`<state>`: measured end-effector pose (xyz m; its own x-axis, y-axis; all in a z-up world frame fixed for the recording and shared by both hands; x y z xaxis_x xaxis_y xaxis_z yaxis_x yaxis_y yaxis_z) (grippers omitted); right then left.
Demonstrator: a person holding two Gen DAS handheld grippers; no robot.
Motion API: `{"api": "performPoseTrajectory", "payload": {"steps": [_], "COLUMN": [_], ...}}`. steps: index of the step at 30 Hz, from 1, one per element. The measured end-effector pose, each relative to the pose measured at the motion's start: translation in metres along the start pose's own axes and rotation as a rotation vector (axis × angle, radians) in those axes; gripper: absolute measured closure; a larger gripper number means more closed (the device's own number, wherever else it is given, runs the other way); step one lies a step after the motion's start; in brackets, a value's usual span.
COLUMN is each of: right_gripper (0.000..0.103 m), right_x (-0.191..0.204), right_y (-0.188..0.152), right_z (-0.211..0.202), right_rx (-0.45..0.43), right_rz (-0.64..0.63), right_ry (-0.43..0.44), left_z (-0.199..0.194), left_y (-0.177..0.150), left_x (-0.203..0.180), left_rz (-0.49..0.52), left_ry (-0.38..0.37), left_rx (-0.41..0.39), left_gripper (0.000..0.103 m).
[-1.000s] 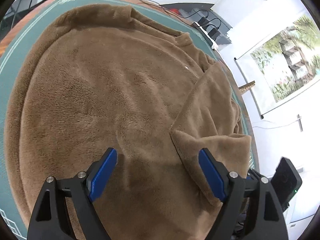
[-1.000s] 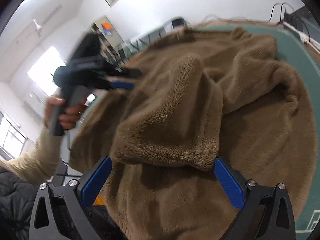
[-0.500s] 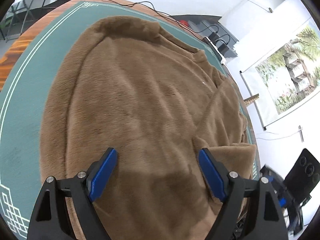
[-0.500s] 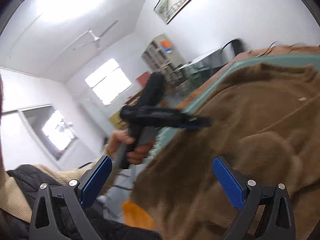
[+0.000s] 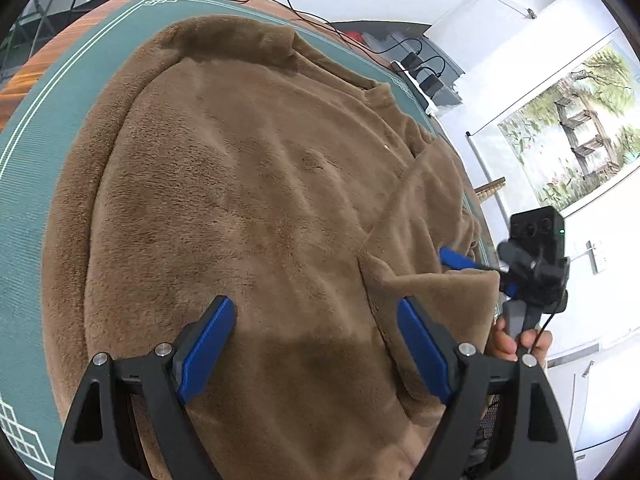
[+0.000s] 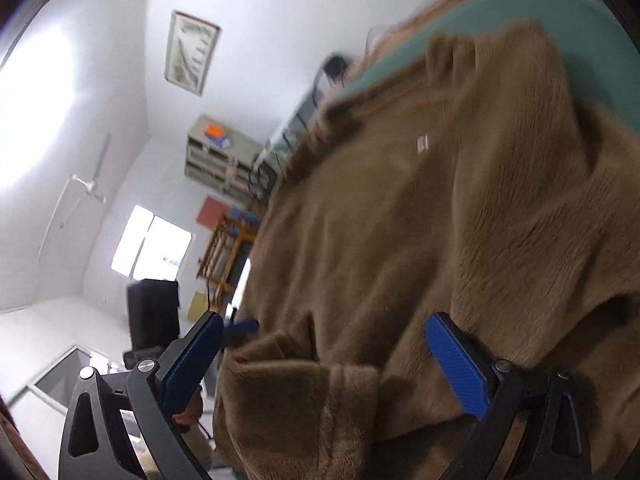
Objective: Fold clothes
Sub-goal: 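Open the right gripper on the sleeve and withdraw it, then grasp the other sleeve with the left gripper and lift it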
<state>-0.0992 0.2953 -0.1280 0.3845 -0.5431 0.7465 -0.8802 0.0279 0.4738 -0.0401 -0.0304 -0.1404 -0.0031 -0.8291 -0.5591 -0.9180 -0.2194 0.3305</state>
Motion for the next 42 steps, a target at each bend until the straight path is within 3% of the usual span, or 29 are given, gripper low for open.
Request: {"api": "performPoseTrajectory", "payload": {"steps": [4,9,10,13,16,20,23,27,31,35,42], "right_gripper": [0.0,0.0,0.0,0.0,0.0,0.0,0.0,0.0,0.0,0.0,0.0], "right_x": [0.025,0.089,0.103,0.127,0.12,0.079,0.063,0.082,0.125,0.136,0.112], "right_y": [-0.017,-0.026,-0.025,-0.02,-0.01,-0.011,-0.021,-0.048,-0.072,-0.084,-0.066], "right_z": [0.013,0.011,0.01,0.01,0.024,0.029,0.034,0.047,0.058,0.073,0.07], "right_rx": [0.096,0.109,0.095,0.077,0.066,0.048,0.083,0.154,0.219,0.262,0.173], "right_rz": [-0.02,-0.051,-0.099,-0.243,-0.258,-0.128,-0.095,-0.158,-0.347,-0.478,-0.424], "right_ry": [0.11,0.483,0.498,0.436,0.338,0.327,0.312,0.372,0.457,0.384,0.315], "left_z": [0.0,0.007,0.007,0.004,-0.002,-0.009,-0.013,-0.015,-0.015,-0.018,-0.018], "left_y": [0.007,0.013,0.012,0.006,-0.001,-0.012,-0.02,-0.028,-0.042,-0.058,-0.071], "left_x": [0.011,0.012,0.01,0.007,0.01,0.014,0.014,0.013,0.009,0.004,0.0], "left_rz": [-0.032,-0.044,-0.032,-0.001,-0.005,-0.017,-0.011,-0.011,-0.032,-0.043,-0.012], "left_ry": [0.01,0.003,0.004,0.0,-0.008,-0.055,-0.036,-0.031,-0.085,-0.16,-0.106], "left_rx": [-0.012,-0.009,-0.008,0.002,0.014,0.049,0.052,0.069,0.112,0.178,0.182], "left_gripper": [0.016,0.016,0.016,0.016,0.016,0.016,0.016,0.016,0.016,0.016,0.016]}}
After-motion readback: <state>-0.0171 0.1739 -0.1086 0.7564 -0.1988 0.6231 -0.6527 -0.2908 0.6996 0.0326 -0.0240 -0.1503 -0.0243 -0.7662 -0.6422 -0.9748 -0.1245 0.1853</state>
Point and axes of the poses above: each gripper's, at about its wrist camera, not at the fingertips, and z roughly the way its jaws point, x to its left, y to its top, the point moved 2 cm from there along z, roughly the way its jaws point, and after that the axes turned 6 degrees about -z, right-handed, at the moved point
